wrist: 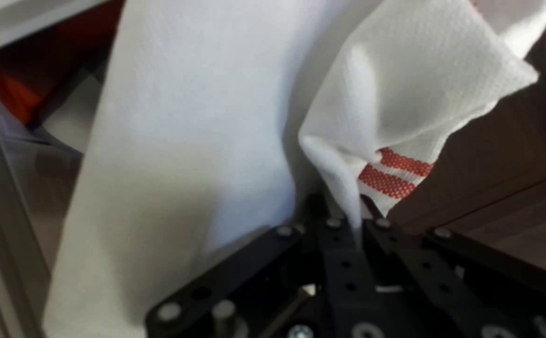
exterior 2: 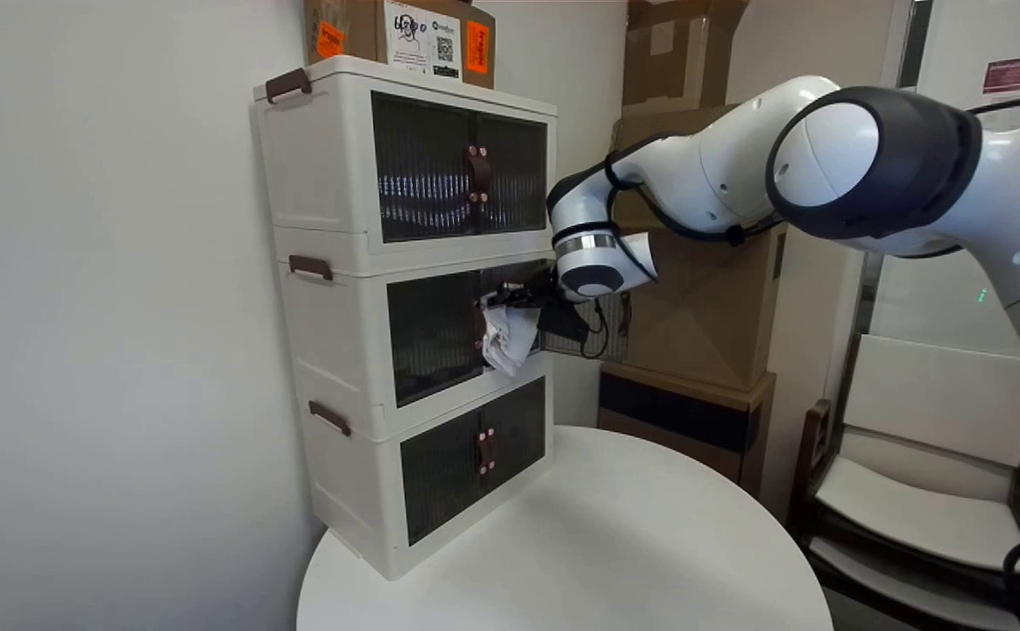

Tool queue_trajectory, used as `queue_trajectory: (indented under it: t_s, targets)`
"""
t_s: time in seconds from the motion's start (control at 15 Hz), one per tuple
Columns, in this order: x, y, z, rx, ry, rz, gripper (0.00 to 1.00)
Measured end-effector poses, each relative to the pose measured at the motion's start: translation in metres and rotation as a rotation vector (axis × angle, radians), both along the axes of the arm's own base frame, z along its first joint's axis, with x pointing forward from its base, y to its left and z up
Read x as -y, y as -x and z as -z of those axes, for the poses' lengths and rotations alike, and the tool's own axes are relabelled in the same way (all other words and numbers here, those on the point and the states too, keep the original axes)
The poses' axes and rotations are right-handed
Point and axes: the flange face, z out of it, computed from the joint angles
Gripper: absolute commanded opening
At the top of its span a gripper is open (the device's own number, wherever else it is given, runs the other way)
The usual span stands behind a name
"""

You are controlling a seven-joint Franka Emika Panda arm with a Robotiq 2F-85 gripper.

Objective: Move the towel to the cabinet in the middle

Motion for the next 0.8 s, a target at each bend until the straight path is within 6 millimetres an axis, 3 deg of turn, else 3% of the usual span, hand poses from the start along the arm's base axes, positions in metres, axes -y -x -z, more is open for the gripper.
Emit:
queue_trajectory:
  t_s: [0.8]
  targets:
    - [-0.012,-0.032,0.055,-0.02,-0.033,0.0,0.01]
